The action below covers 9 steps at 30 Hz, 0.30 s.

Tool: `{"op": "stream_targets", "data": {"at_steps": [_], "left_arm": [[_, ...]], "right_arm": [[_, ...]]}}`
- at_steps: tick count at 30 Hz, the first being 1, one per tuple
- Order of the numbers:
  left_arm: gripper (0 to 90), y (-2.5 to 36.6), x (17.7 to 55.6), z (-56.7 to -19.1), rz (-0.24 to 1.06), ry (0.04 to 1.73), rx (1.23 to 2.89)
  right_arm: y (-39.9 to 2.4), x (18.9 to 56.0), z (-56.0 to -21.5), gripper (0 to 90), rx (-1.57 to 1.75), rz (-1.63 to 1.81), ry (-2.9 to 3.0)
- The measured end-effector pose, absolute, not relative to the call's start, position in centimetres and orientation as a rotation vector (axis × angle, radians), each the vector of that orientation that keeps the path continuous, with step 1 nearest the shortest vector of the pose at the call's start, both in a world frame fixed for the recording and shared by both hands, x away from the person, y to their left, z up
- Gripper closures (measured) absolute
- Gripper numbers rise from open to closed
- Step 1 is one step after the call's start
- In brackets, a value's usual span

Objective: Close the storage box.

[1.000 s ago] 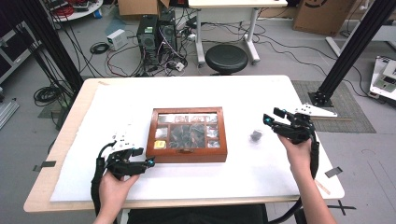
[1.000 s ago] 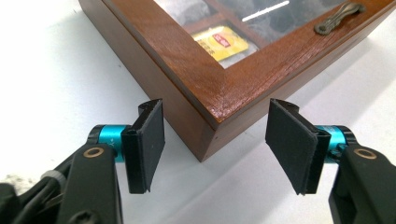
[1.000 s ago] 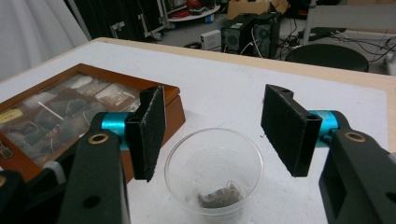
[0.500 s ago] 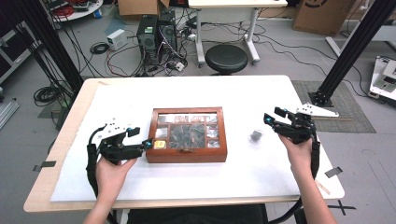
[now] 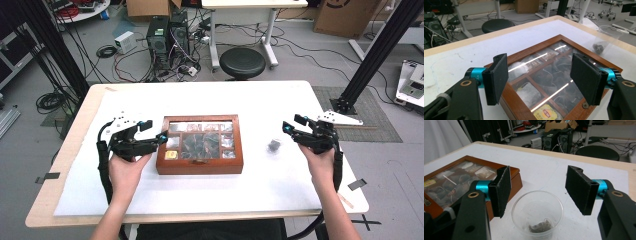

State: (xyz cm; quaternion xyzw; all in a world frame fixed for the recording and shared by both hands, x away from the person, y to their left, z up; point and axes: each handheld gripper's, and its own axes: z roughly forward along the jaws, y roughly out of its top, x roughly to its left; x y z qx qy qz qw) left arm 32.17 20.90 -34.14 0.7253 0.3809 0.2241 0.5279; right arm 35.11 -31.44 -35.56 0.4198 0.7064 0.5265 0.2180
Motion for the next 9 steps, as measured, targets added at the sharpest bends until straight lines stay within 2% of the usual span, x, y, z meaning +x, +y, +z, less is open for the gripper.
{"op": "stream_targets", "data": {"at_steps": [9], "left_arm": [[30.5, 21.37, 32.16, -34.10, 0.555, 0.921, 1.703]], "right_arm": [[-31.48, 35.10, -35.56, 37.2, 1.167, 1.459, 1.955]]}}
